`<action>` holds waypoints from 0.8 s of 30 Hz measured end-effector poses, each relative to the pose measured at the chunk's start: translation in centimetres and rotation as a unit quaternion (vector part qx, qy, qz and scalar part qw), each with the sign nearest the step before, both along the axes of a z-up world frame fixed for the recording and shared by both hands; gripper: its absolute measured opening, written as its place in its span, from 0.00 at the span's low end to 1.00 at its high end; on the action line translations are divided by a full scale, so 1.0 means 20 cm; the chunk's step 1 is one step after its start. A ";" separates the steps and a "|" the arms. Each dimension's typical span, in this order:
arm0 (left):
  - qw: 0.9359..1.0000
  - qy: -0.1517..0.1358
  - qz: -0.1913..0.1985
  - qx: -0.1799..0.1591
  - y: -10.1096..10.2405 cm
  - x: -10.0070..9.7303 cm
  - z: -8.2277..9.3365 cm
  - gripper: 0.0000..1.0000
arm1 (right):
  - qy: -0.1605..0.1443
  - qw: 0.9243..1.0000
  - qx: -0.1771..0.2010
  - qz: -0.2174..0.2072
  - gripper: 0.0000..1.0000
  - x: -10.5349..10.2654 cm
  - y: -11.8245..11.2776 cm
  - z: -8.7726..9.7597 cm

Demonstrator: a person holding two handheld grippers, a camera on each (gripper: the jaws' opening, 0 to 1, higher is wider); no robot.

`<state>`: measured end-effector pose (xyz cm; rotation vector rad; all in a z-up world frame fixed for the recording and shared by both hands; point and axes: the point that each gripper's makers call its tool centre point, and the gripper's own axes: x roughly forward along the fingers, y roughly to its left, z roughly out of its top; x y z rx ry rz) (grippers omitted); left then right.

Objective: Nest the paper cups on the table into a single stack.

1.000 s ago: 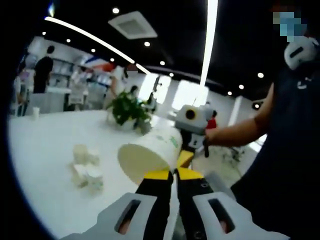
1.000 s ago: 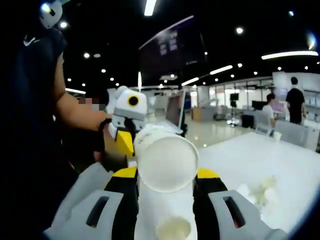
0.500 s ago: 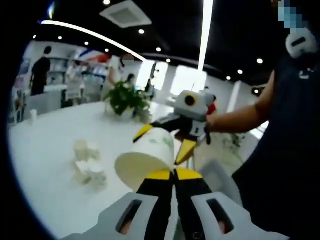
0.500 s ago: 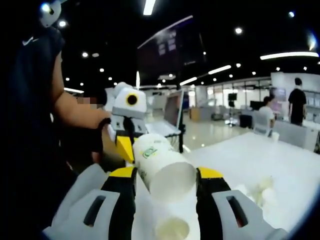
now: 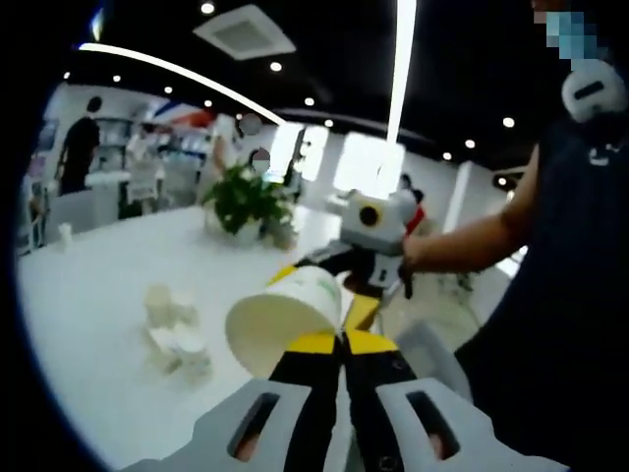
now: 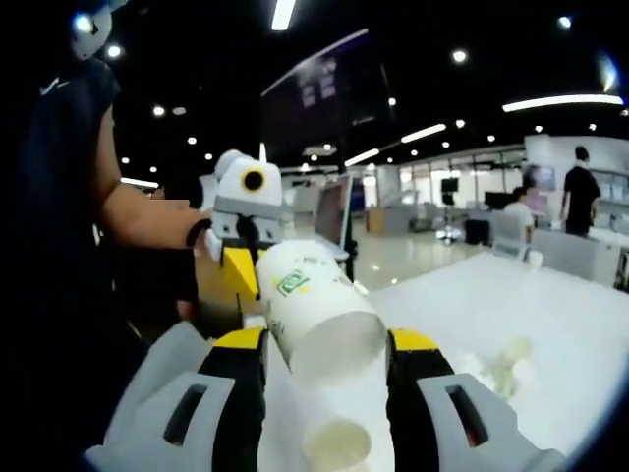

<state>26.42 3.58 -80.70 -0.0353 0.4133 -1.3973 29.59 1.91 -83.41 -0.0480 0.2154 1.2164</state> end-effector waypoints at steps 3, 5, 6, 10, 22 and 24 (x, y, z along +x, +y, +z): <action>1.000 0.003 -0.001 0.022 -0.02 0.02 0.02 0.00 | 0.000 1.000 0.004 -0.018 0.64 0.03 -0.04 0.00; 0.999 0.008 -0.004 0.037 -0.03 0.03 0.02 0.00 | 0.000 0.999 0.004 -0.032 0.66 0.05 -0.08 0.01; 0.998 0.011 0.003 0.055 -0.03 0.05 0.02 0.00 | 0.001 0.999 0.003 -0.038 0.69 0.06 -0.10 0.01; 0.992 0.012 0.012 0.129 -0.01 0.11 -0.01 0.00 | 0.007 0.998 -0.008 -0.064 0.80 0.11 -0.19 -0.01; 0.949 -0.003 -0.030 0.315 -0.07 0.13 0.08 0.00 | 0.016 0.992 -0.054 -0.116 0.91 0.19 -0.51 -0.13; 0.937 -0.019 -0.038 0.348 -0.07 0.14 0.07 0.00 | 0.020 0.990 -0.063 -0.122 0.91 0.18 -0.56 -0.18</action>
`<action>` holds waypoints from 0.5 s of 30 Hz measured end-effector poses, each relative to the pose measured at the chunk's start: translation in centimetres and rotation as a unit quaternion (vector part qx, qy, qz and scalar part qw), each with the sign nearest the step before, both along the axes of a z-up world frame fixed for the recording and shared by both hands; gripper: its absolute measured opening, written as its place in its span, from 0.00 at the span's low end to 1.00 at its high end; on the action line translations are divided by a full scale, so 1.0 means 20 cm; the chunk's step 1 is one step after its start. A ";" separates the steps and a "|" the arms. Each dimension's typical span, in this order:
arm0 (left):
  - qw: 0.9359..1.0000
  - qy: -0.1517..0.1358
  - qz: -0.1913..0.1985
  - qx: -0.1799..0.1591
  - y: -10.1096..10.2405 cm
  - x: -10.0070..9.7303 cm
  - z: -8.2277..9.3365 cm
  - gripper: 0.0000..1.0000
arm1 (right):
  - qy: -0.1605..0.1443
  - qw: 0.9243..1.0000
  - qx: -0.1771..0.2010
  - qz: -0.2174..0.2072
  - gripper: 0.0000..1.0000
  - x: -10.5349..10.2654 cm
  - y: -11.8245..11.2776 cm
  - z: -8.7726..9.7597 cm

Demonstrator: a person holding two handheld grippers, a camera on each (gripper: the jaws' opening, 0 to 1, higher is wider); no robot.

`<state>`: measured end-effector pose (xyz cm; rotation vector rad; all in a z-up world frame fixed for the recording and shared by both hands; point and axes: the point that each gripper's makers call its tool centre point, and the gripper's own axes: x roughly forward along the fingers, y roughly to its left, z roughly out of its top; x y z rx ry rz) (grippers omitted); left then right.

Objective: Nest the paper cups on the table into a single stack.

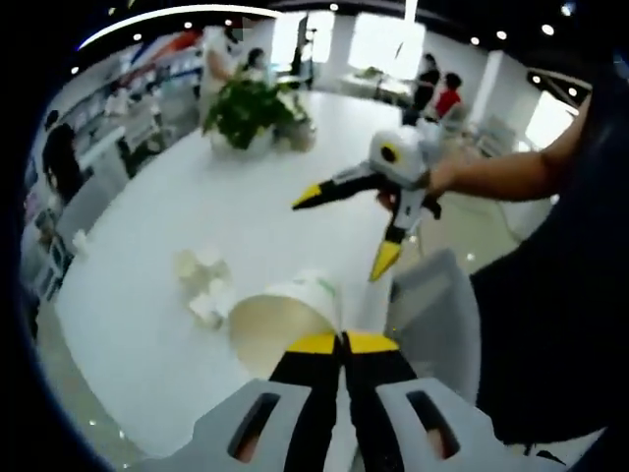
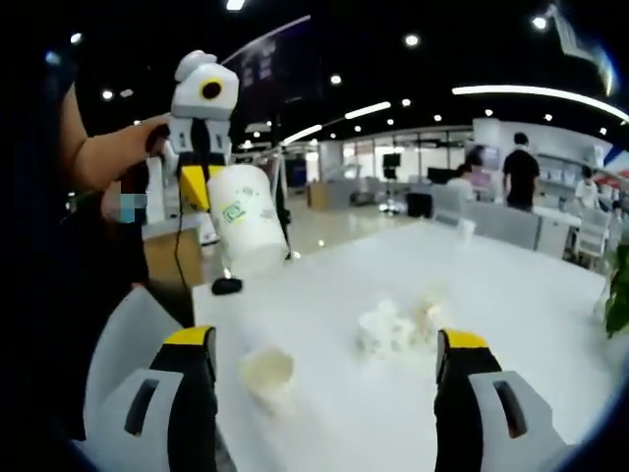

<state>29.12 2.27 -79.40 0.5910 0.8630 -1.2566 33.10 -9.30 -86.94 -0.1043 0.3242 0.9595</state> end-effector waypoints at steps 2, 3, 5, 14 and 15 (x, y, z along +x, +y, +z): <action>0.998 -0.016 -0.019 0.049 0.02 -0.01 -0.02 0.00 | 0.012 1.000 -0.001 -0.011 0.92 -0.02 -0.04 -0.02; 0.997 -0.021 -0.029 0.062 0.02 -0.02 -0.02 0.00 | 0.014 1.000 -0.001 -0.014 0.92 -0.02 -0.06 -0.03; 0.994 -0.022 -0.050 0.089 0.01 -0.05 -0.02 0.00 | 0.012 1.000 -0.001 -0.019 0.93 -0.03 -0.08 -0.03; 0.968 -0.051 -0.143 0.202 -0.04 -0.06 -0.06 0.00 | 0.018 0.999 -0.015 -0.037 0.98 -0.10 -0.18 -0.09; 0.964 -0.042 -0.146 0.216 -0.03 -0.08 -0.07 0.00 | 0.014 0.999 -0.017 -0.041 0.99 -0.11 -0.18 -0.09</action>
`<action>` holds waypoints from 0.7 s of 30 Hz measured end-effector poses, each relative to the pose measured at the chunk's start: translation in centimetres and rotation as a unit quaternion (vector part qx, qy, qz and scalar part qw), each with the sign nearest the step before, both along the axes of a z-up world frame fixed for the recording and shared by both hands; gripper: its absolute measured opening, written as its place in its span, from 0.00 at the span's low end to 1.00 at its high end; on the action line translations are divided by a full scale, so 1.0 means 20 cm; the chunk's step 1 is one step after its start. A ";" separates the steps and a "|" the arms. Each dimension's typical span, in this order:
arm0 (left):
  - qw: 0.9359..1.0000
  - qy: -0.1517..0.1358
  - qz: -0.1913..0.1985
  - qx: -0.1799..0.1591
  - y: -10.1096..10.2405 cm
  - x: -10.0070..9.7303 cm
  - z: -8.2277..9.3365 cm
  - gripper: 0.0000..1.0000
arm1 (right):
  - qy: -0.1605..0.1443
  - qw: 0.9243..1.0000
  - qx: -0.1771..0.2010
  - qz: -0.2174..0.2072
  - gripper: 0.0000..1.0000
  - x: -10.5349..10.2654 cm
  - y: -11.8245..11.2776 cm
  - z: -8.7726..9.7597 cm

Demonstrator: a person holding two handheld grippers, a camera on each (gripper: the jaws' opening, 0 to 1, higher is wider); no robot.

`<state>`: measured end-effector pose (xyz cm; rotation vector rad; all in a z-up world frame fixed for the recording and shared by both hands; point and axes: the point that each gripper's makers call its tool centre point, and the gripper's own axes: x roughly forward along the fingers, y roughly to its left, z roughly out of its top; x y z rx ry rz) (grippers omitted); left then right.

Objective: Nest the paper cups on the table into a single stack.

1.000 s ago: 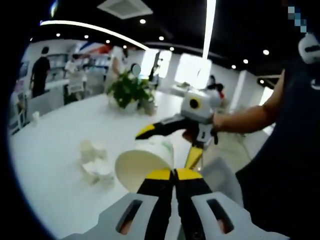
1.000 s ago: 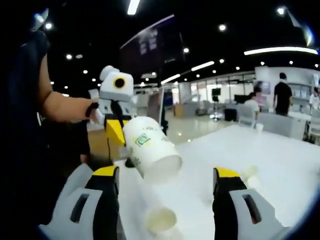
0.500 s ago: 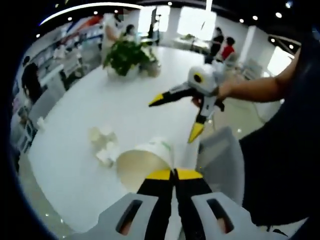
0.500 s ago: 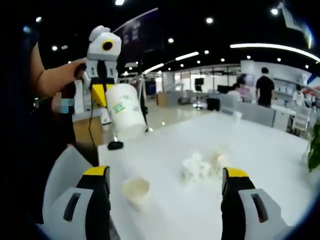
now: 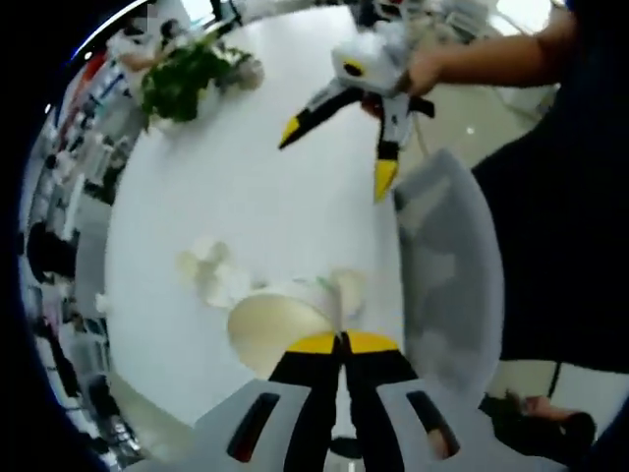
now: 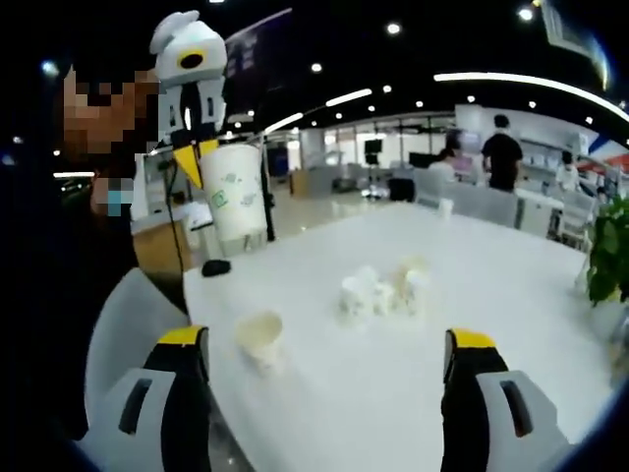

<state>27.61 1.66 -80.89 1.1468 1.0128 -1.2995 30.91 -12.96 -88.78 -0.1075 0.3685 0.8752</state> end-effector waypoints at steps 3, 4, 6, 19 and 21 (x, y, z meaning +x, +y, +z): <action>0.999 -0.005 -0.012 0.035 0.01 0.01 -0.03 0.00 | -0.001 1.000 -0.008 -0.007 1.00 -0.01 -0.03 -0.01; 0.998 -0.012 -0.011 0.060 0.03 0.03 -0.05 0.00 | 0.001 1.000 -0.006 -0.010 1.00 -0.02 -0.03 -0.01; 0.996 -0.024 -0.028 0.082 0.03 0.05 -0.07 0.00 | 0.004 1.000 -0.005 -0.013 1.00 -0.02 -0.03 -0.02; 0.996 -0.025 -0.034 0.075 -0.05 0.11 -0.08 0.00 | 0.005 1.000 -0.007 -0.028 0.99 0.03 -0.06 -0.02; 0.996 -0.025 -0.037 0.078 -0.04 0.11 -0.08 0.00 | 0.006 1.000 -0.005 -0.030 0.99 0.04 -0.07 -0.01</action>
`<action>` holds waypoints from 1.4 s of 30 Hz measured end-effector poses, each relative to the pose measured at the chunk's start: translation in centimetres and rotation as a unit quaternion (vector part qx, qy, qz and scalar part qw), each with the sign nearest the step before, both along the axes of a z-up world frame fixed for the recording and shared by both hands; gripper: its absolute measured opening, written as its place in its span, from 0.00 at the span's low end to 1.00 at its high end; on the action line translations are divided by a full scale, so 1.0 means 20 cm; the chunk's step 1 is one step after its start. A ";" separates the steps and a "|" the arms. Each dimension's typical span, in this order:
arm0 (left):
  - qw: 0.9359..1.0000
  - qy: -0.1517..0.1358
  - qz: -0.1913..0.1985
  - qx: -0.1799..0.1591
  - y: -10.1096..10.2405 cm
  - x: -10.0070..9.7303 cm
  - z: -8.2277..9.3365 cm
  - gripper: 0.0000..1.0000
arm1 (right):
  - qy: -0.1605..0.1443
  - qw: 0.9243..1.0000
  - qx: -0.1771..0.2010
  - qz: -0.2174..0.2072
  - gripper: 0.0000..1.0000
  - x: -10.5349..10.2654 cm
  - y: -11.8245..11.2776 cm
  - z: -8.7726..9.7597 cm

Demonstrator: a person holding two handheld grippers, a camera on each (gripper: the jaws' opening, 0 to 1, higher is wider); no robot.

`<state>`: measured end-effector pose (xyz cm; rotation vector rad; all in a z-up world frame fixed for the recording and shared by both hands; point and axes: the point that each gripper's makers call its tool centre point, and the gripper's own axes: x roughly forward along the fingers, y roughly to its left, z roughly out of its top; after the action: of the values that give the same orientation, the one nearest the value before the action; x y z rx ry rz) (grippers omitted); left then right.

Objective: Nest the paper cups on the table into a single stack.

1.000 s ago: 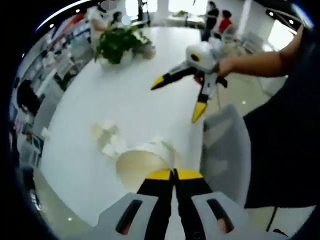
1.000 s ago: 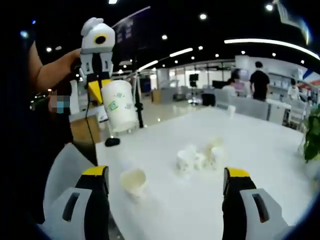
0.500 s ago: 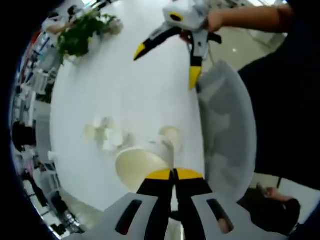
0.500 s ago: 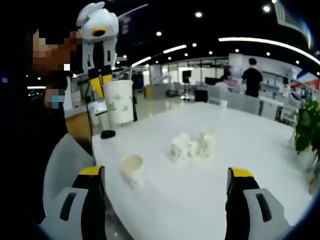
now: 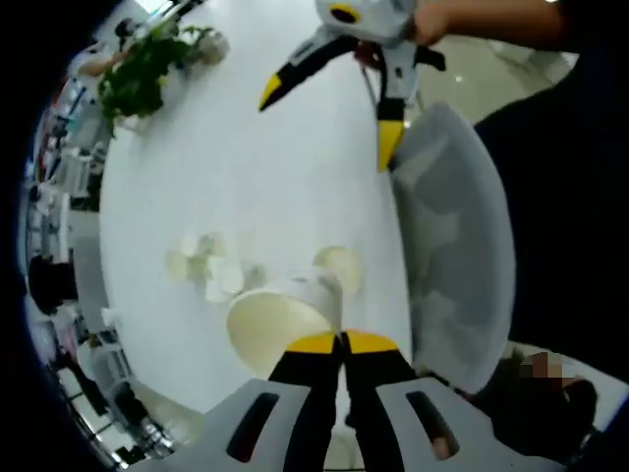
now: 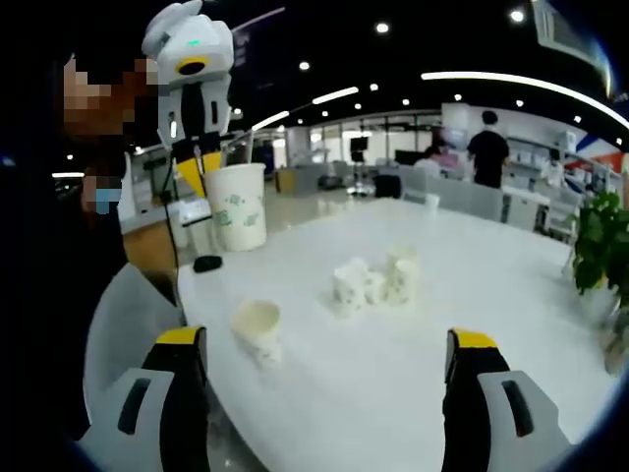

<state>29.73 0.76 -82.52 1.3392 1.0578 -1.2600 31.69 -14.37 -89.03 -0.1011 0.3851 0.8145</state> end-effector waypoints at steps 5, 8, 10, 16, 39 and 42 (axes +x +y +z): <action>1.000 0.000 -0.002 0.002 0.00 0.00 -0.01 0.00 | 0.000 1.000 -0.002 0.002 0.99 -0.01 0.00 0.00; 1.000 0.002 0.001 0.000 -0.01 0.00 -0.03 0.00 | 0.002 1.000 -0.004 0.002 0.99 -0.01 0.00 -0.01; 1.000 -0.003 0.007 -0.001 -0.01 0.00 -0.05 0.00 | 0.003 1.000 -0.002 0.001 0.98 -0.02 -0.01 -0.01; 1.000 0.007 0.004 0.006 0.00 -0.03 -0.11 0.00 | 0.005 1.000 -0.004 0.004 0.98 -0.03 0.01 -0.01; 0.999 0.034 0.022 0.009 -0.05 0.11 -0.24 0.00 | 0.016 1.000 -0.002 -0.001 0.97 0.12 -0.05 -0.02; 0.999 0.039 0.022 0.010 -0.06 0.11 -0.27 0.00 | 0.017 1.000 -0.003 0.000 0.97 0.12 -0.05 -0.02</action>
<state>31.87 -0.37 -87.90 1.2851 1.1500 -1.2807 34.19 -15.42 -89.51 -0.0932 0.4198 0.8149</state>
